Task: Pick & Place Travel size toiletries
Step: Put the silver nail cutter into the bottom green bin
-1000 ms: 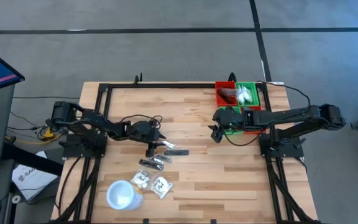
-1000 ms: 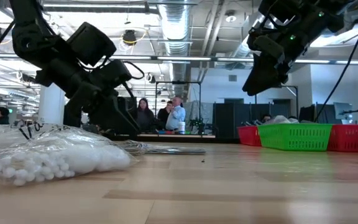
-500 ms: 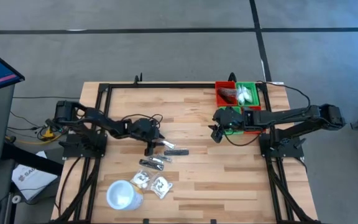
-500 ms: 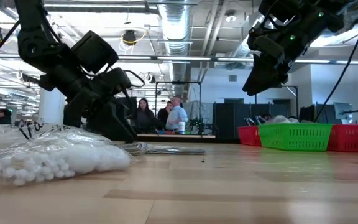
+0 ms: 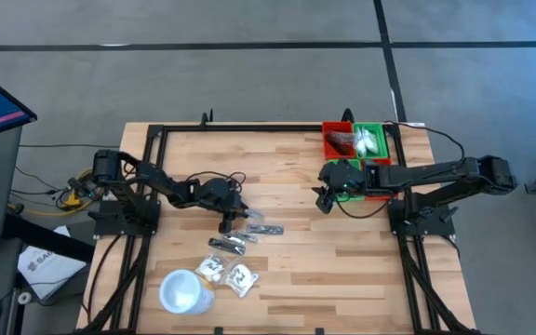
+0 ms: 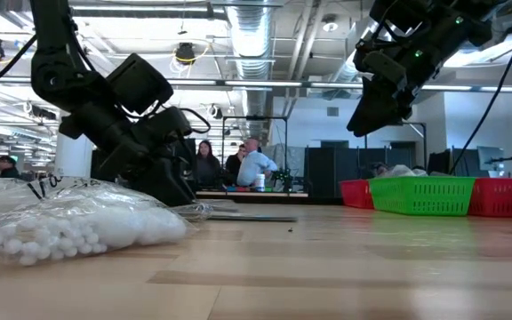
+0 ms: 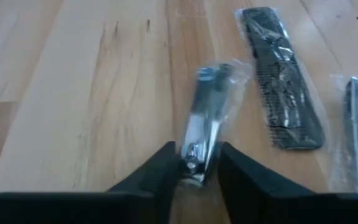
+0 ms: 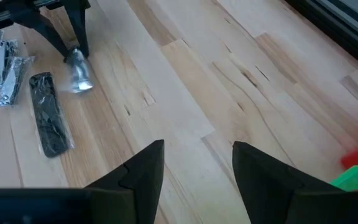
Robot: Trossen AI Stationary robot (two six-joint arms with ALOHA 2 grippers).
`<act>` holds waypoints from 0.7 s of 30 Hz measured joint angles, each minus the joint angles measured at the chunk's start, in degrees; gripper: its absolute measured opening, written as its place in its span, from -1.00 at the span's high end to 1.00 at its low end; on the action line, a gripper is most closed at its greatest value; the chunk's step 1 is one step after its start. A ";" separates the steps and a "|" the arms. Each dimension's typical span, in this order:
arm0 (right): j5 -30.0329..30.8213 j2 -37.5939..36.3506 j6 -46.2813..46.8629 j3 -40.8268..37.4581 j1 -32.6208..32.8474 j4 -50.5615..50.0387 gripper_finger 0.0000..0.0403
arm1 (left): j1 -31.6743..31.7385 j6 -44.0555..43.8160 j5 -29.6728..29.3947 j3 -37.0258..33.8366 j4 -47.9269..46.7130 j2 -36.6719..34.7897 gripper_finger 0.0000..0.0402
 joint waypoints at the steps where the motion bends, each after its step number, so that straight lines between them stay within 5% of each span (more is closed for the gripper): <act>1: 0.00 0.00 0.00 0.00 0.00 0.00 0.11 | 0.00 -0.02 -0.21 -0.01 -0.01 0.00 0.57; 4: 0.00 0.00 -0.03 0.00 0.00 0.00 0.13 | 0.02 -0.06 -0.20 -0.01 -0.07 0.02 0.80; 13: 0.00 0.00 -0.17 0.00 0.00 0.00 0.13 | 0.00 -1.99 -0.21 -0.08 0.66 -0.80 0.80; 21: 0.00 0.04 -0.15 0.00 0.00 2.26 0.13 | -0.02 -3.15 -2.83 -0.26 0.68 -8.93 0.79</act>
